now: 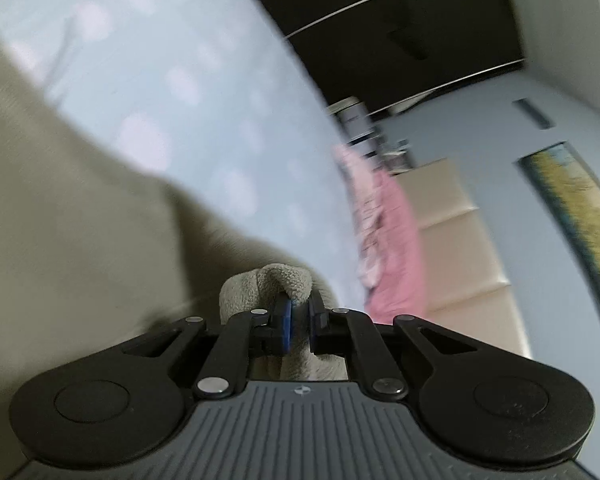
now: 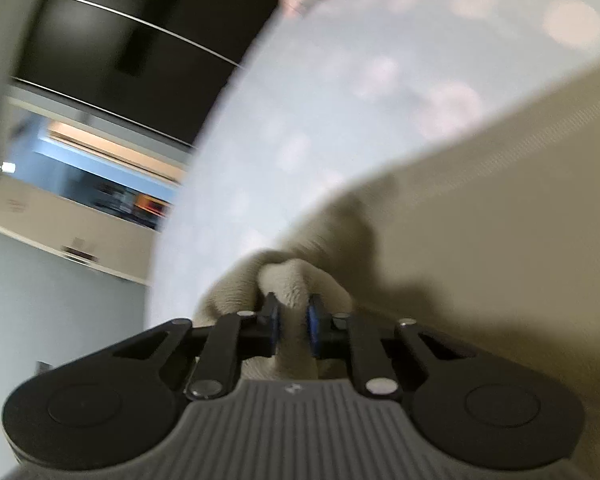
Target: Fold clothes
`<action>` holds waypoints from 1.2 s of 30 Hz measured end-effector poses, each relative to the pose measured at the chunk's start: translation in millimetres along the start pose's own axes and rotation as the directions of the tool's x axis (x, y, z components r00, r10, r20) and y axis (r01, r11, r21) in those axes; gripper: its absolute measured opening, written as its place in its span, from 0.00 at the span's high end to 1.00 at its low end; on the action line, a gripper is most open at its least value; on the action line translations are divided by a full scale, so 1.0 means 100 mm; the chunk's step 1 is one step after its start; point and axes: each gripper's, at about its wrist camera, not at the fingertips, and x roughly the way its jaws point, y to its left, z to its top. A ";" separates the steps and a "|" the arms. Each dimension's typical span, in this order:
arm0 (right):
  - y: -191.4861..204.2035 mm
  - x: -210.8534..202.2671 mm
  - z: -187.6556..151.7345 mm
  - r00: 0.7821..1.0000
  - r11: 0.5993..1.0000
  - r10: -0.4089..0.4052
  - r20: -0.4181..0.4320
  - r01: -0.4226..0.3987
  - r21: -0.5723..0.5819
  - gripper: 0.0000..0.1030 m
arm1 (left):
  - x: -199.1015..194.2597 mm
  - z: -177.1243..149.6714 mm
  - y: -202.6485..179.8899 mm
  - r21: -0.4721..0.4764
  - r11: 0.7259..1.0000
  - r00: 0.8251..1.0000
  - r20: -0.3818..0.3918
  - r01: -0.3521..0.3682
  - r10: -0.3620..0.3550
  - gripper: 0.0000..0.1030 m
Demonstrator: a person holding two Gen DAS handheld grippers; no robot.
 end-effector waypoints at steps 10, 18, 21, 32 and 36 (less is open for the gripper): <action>-0.43 0.24 -0.18 0.960 0.975 -0.223 -0.167 0.217 -0.054 0.89 | 0.17 -0.24 0.55 0.071 0.964 0.946 -0.187 -0.255 0.264 0.94; -0.35 0.12 -0.20 0.954 0.963 -0.263 -0.142 0.251 -0.099 0.66 | 0.14 -0.24 0.40 0.102 0.955 0.938 -0.186 -0.278 0.293 0.83; -0.34 0.05 -0.13 0.965 0.972 -0.235 -0.118 0.233 -0.033 0.64 | 0.09 -0.17 0.36 0.064 0.963 0.950 -0.160 -0.262 0.269 0.68; -0.40 0.33 -0.05 0.970 0.967 -0.187 -0.152 0.210 0.148 0.54 | 0.30 -0.14 0.63 -0.156 0.965 0.969 -0.162 -0.211 0.186 0.55; -0.45 0.46 -0.12 0.967 0.954 -0.181 -0.180 0.218 0.208 0.59 | 0.34 -0.13 0.76 -0.234 0.954 0.976 -0.151 -0.187 0.155 0.56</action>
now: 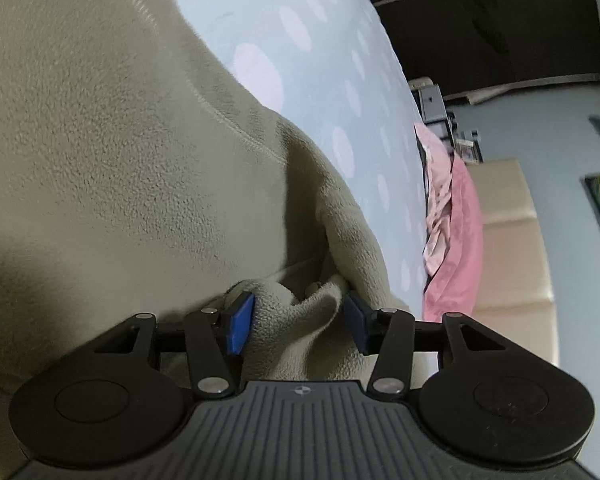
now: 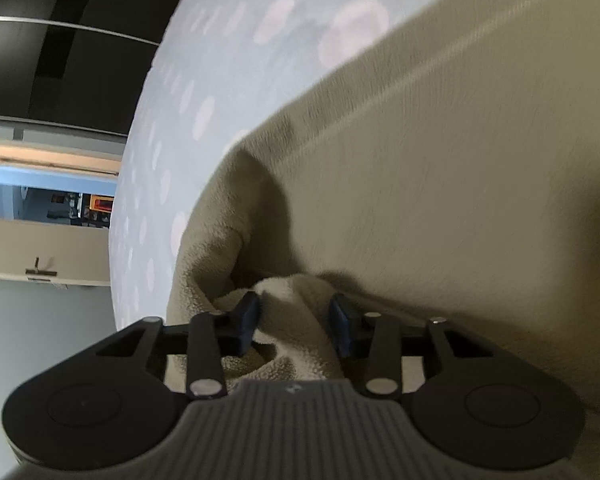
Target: Fold clothes
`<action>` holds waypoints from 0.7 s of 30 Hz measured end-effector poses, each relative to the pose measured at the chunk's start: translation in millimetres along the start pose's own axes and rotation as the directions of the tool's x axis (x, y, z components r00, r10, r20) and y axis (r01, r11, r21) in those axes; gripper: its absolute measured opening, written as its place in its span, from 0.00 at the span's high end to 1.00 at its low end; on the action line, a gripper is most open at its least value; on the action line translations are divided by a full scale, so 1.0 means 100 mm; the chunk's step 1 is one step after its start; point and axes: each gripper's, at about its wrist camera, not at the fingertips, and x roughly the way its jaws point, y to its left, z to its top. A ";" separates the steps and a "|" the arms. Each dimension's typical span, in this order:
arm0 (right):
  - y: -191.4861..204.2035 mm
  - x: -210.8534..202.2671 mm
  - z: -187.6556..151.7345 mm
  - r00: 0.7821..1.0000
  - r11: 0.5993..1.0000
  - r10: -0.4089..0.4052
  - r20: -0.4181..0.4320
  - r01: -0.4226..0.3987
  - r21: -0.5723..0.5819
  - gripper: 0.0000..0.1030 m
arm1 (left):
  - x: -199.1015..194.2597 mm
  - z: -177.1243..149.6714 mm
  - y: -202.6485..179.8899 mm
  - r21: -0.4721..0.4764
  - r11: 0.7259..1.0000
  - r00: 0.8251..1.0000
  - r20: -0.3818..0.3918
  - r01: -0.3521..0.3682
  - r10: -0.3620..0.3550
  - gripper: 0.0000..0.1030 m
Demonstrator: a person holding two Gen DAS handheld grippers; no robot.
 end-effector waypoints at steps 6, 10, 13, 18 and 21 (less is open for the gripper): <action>0.09 -0.09 -0.03 0.997 0.989 0.042 0.059 -0.033 -0.144 0.88 | -0.08 -0.09 -0.18 0.252 0.966 0.997 0.068 -0.055 0.039 0.86; 0.21 -0.32 -0.07 0.980 0.946 0.166 0.111 -0.126 -0.299 0.89 | -0.21 -0.09 -0.34 0.382 0.924 0.991 0.131 -0.029 -0.023 0.87; 0.22 -0.27 -0.07 0.989 0.938 0.112 0.101 -0.071 -0.339 0.89 | -0.11 -0.05 -0.27 0.374 0.919 0.990 0.115 -0.120 0.082 0.88; 0.02 -0.11 -0.10 0.996 0.945 -0.035 0.081 0.060 -0.320 0.80 | -0.08 -0.07 -0.22 0.373 0.913 0.985 0.108 -0.168 0.137 0.82; 0.03 -0.23 -0.05 0.995 0.951 -0.051 0.089 0.075 -0.299 0.67 | -0.16 -0.07 -0.31 0.376 0.907 0.980 0.127 -0.188 0.150 0.74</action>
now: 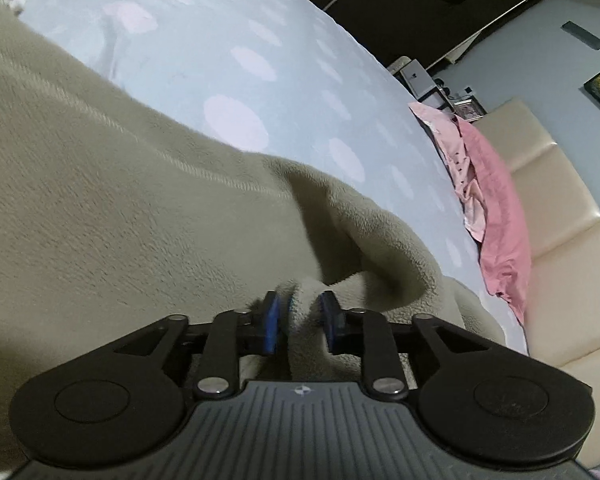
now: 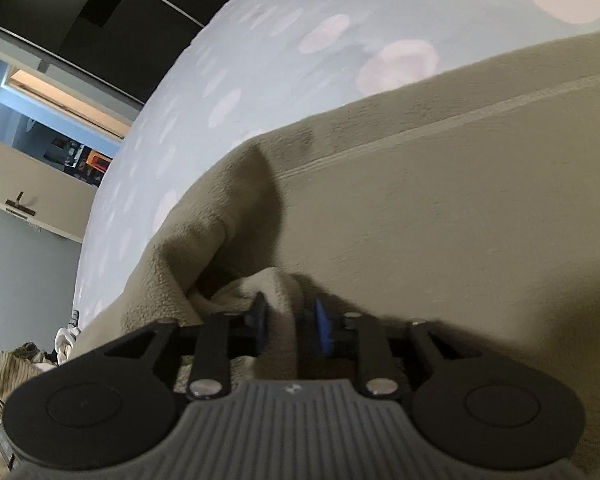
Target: Fold clothes
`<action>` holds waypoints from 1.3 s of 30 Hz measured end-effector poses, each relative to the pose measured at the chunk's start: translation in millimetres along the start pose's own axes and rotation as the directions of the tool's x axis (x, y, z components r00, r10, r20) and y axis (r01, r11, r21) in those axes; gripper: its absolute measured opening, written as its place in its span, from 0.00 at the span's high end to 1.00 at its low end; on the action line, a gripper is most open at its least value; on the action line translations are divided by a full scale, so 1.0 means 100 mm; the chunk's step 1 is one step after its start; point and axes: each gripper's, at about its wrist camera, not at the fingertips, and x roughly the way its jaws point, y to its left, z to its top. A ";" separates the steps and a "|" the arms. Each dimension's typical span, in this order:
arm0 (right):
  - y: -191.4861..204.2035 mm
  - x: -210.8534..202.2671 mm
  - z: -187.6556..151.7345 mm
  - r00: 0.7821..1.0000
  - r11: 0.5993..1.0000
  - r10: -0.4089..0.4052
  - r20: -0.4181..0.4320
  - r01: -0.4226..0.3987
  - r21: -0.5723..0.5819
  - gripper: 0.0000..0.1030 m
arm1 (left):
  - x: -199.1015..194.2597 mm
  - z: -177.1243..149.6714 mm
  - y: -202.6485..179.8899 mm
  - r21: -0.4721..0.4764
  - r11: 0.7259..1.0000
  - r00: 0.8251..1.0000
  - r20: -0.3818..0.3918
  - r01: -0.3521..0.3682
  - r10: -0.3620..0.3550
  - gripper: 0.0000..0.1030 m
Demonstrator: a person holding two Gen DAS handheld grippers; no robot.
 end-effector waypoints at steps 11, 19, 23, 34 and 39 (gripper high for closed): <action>0.40 -0.32 0.14 0.980 0.991 0.134 0.144 -0.131 -0.030 0.65 | -0.19 0.00 -0.45 0.049 0.989 0.987 0.065 0.142 -0.145 0.52; 0.61 -0.04 -0.05 0.994 0.984 0.092 0.059 -0.081 -0.161 0.93 | 0.11 -0.17 -0.64 0.171 0.985 0.999 -0.023 0.031 -0.027 0.93; 0.59 0.04 -0.10 0.997 0.982 0.014 0.070 0.000 -0.191 0.94 | 0.07 -0.18 -0.52 0.205 0.977 0.997 -0.047 -0.053 0.064 0.95; 0.76 -0.21 -0.26 0.975 0.912 -0.046 0.216 0.130 -0.390 0.85 | -0.23 -0.23 -0.70 0.287 0.955 0.997 0.045 -0.072 0.062 0.83; 0.76 -0.45 -0.38 0.969 0.892 0.005 0.245 0.107 -0.440 0.85 | -0.43 -0.36 -0.84 0.355 0.932 0.996 0.083 -0.070 0.043 0.83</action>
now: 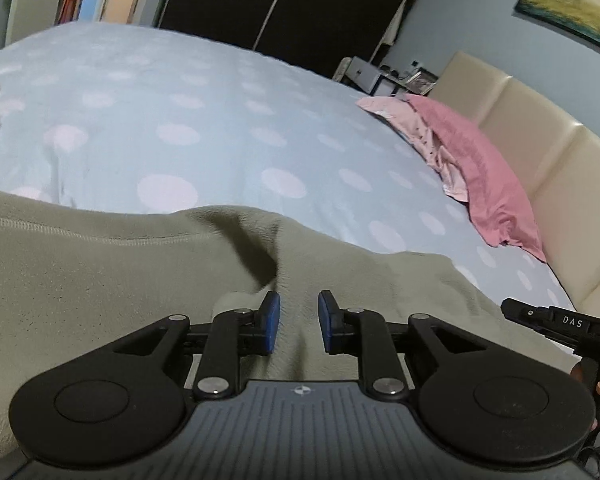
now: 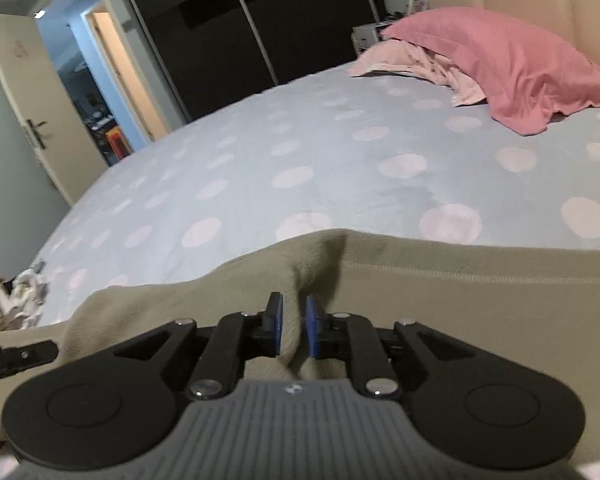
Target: Fold clothes
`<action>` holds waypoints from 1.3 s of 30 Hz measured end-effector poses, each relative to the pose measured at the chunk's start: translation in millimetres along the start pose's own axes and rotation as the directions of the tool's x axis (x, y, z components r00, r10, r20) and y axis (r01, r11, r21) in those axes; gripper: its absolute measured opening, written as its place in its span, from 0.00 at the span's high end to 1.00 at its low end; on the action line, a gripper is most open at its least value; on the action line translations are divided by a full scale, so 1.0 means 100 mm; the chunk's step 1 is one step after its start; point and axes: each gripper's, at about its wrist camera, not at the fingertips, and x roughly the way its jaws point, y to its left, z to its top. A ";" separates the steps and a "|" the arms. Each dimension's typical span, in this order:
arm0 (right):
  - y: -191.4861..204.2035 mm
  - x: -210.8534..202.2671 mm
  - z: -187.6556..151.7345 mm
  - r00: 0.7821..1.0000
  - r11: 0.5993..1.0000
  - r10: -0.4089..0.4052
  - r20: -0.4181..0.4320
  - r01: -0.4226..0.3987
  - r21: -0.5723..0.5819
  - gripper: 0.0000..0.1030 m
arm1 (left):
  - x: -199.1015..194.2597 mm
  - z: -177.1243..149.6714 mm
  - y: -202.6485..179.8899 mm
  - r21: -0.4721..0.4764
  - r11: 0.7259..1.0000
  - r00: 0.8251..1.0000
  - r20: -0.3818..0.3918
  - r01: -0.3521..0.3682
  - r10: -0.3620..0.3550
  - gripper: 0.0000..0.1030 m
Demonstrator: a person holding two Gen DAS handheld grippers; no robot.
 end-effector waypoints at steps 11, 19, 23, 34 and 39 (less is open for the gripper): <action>-0.07 0.20 -0.53 0.971 0.991 -0.093 -0.218 0.068 -0.119 0.93 | 0.24 -0.29 0.16 0.060 0.993 0.975 -0.192 -0.102 0.111 0.88; -0.20 -0.09 -0.36 0.971 0.990 -0.118 -0.207 0.098 -0.104 0.77 | -0.04 -0.25 0.10 0.076 0.988 0.979 -0.143 -0.133 0.142 0.73; -0.45 -0.49 -0.17 0.980 0.990 -0.133 -0.148 0.125 -0.066 0.67 | -0.33 -0.29 -0.07 0.157 0.974 0.983 -0.057 -0.163 0.173 0.72; -1.53 -1.56 0.15 0.939 0.941 -0.326 -0.111 0.334 0.060 0.54 | -0.86 -0.40 -0.48 0.234 0.948 0.976 0.004 -0.215 0.220 0.70; -2.01 -1.75 0.00 0.899 0.890 -0.409 -0.155 0.431 0.151 0.51 | -0.90 -0.44 -0.53 0.185 0.956 0.974 0.014 -0.227 0.228 0.61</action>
